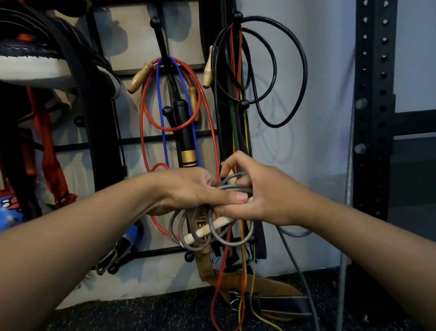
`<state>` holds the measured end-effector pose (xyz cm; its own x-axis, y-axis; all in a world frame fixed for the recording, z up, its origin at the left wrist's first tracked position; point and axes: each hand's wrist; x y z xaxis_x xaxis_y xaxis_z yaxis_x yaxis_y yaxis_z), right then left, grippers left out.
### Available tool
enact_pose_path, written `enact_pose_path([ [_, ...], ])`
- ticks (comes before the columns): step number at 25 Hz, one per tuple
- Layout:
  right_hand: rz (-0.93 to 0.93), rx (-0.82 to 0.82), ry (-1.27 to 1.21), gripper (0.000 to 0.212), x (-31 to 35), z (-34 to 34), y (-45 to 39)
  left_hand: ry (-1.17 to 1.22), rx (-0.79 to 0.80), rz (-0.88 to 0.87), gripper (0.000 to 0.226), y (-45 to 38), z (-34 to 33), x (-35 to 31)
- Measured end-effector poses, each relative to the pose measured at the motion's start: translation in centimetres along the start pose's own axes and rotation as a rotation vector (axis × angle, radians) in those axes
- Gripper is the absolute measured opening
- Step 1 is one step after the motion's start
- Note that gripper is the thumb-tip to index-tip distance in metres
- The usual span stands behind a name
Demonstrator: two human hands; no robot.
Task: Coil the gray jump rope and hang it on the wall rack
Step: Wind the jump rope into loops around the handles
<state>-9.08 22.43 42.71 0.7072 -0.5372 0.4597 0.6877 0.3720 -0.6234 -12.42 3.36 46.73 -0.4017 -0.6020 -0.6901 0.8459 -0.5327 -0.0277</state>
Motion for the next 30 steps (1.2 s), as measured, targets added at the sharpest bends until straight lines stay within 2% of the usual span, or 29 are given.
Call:
enact_pose_path([
  [3,0.095,-0.041,0.089,0.052,0.1,0.3,-0.1,0.136,-0.015,-0.101,0.030,0.5,-0.8,1.1],
  [6,0.265,-0.248,0.137,0.058,-0.6,-0.2,-0.1,0.326,-0.146,-0.222,0.020,0.5,-1.8,1.8],
  [8,0.346,-0.398,0.140,0.060,-0.8,-0.8,0.2,0.335,-0.258,-0.304,0.023,0.4,-2.1,2.1],
  [10,0.321,-0.523,0.143,0.063,-1.4,-0.6,0.9,0.239,-0.325,-0.341,0.022,0.5,-2.1,2.2],
  [11,0.232,-0.556,0.135,0.067,-2.0,-0.1,1.3,0.187,-0.363,-0.348,0.020,0.7,-2.0,2.4],
  [12,0.081,-0.545,0.103,0.071,-2.5,0.6,1.5,0.162,-0.413,-0.357,0.019,0.9,-1.7,2.7],
  [14,-0.247,-0.392,0.004,0.081,-2.9,1.6,1.8,0.197,-0.520,-0.379,0.018,0.9,-1.0,3.4],
  [15,-0.329,-0.312,-0.047,0.085,-3.0,1.6,1.8,0.223,-0.559,-0.389,0.017,0.8,-0.8,3.7],
  [17,-0.372,-0.225,-0.199,0.083,-2.6,1.0,1.7,0.244,-0.614,-0.403,0.016,0.5,-1.1,4.0],
  [22,-0.414,-0.221,-0.537,0.051,-1.3,-1.5,1.2,0.348,-0.738,-0.404,0.021,-0.4,-3.8,3.8],
  [25,-0.430,-0.200,-0.565,0.038,-1.3,-2.9,0.9,0.407,-0.795,-0.391,0.022,-0.3,-4.7,3.9],
  [28,-0.410,-0.182,-0.561,0.023,-1.3,-3.3,0.8,0.500,-0.812,-0.309,0.032,-0.1,-6.0,4.4],
  [30,-0.440,-0.168,-0.582,0.023,-1.4,-3.7,0.7,0.616,-0.818,-0.252,0.037,0.0,-6.7,4.3],
])
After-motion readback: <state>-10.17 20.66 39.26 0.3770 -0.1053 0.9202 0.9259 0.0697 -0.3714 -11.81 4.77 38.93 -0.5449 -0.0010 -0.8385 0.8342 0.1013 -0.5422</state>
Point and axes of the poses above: each hand's wrist, its own y-axis away from the middle knuckle, its own z-axis out of the back of the hand, x = y × z, and after that the axes turned 6 degrees about -x, right-handed
